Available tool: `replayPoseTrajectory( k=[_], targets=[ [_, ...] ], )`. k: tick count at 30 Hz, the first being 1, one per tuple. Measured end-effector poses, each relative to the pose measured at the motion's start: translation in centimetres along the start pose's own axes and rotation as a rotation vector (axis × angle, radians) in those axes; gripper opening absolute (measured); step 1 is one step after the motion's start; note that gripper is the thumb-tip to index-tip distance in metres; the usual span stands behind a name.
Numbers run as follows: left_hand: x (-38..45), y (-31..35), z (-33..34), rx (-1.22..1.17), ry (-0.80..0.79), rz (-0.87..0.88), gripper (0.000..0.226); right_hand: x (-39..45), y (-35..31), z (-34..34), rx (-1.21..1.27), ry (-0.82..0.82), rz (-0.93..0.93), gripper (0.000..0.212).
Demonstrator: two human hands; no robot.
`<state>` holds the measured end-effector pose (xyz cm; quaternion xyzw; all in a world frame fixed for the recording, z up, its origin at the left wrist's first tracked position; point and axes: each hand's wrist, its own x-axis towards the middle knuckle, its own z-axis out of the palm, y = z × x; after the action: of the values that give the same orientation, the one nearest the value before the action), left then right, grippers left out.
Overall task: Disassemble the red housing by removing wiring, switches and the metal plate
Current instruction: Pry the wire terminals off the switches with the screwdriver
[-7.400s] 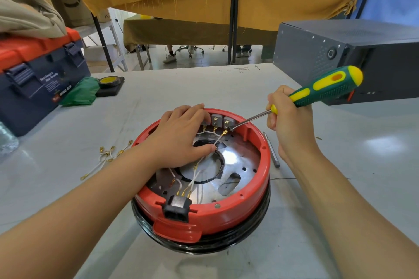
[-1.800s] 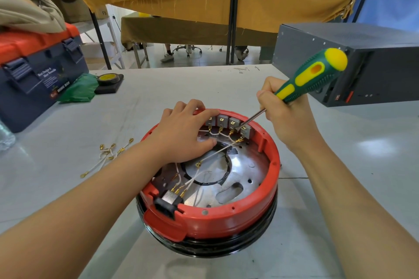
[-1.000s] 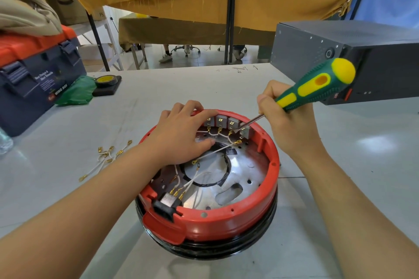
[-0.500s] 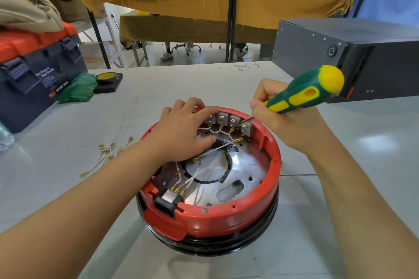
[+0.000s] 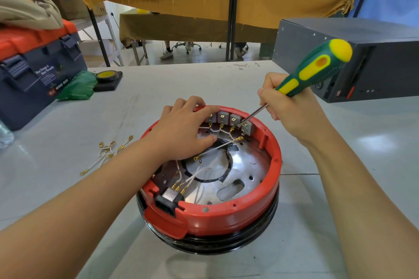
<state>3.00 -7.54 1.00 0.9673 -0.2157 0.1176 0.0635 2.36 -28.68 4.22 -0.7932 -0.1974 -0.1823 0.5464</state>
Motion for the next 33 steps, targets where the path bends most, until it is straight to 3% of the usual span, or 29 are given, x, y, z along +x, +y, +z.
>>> replayPoseTrajectory(
  k=[16,26,30,33],
  targets=[
    [-0.1,0.1,-0.1,-0.002,-0.003,0.007,0.066,-0.1,0.4,1.0,-0.011,0.098,-0.081,0.029],
    [-0.1,0.2,-0.1,0.007,-0.008,0.010,0.067,0.0,1.3,1.0,0.263,0.092,0.115,0.020],
    [-0.1,0.4,0.0,-0.009,-0.007,0.003,0.066,-0.2,1.1,2.7,0.147,0.011,0.026,0.024],
    [-0.1,0.4,-0.1,-0.009,-0.011,0.006,0.064,-0.3,1.0,2.1,0.152,0.057,0.003,0.025]
  ],
)
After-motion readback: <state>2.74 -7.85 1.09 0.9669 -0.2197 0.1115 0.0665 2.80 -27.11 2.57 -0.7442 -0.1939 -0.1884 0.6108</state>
